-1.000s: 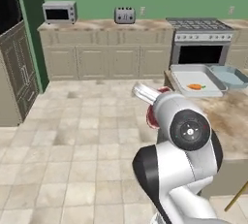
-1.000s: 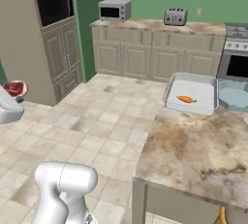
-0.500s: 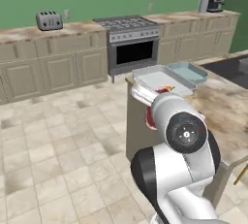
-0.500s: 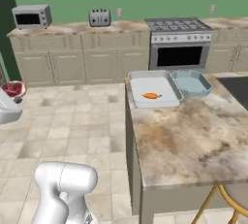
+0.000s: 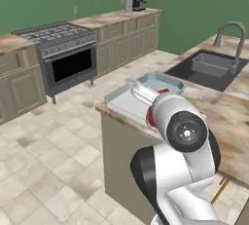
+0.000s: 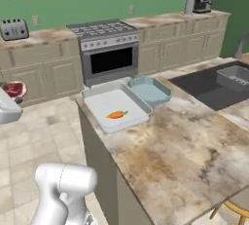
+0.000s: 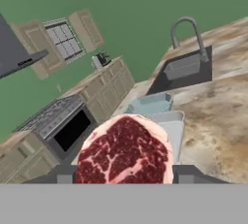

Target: Place one carrot and one steak in each tupperware on the nearby counter, to pack two identical lunches.

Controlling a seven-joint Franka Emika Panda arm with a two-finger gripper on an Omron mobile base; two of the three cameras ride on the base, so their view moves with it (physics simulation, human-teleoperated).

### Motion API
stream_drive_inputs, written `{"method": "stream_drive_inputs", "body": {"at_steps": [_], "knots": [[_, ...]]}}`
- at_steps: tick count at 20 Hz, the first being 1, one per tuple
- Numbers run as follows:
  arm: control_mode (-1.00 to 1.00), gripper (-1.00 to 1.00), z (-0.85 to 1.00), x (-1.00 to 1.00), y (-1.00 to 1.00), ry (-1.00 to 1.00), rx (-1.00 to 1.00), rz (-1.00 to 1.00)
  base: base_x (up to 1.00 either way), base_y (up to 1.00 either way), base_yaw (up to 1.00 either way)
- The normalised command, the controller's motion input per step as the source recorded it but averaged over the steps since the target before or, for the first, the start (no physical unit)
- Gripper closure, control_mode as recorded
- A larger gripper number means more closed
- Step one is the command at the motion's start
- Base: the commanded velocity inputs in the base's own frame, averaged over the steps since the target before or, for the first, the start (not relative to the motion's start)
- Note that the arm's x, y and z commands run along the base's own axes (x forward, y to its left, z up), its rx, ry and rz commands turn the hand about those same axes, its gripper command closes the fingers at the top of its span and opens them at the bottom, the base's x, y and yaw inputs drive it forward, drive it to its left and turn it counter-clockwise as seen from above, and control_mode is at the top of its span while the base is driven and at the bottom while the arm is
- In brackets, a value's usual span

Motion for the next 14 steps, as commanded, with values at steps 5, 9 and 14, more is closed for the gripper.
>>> {"method": "stream_drive_inputs", "body": {"at_steps": [5, 9, 14], "knots": [[1.00, 1.00, 0.00, 0.00, 0.00, 0.00, 0.00, 0.00, 0.54, 0.70, -0.77], [1.00, 1.00, 0.00, 0.00, 0.00, 0.00, 0.00, 0.00, 0.65, 0.57, -0.76], [-1.00, 1.00, -0.07, 0.40, 0.14, 0.07, 0.00, -0.23, 0.51, 0.32, -0.42]]}}
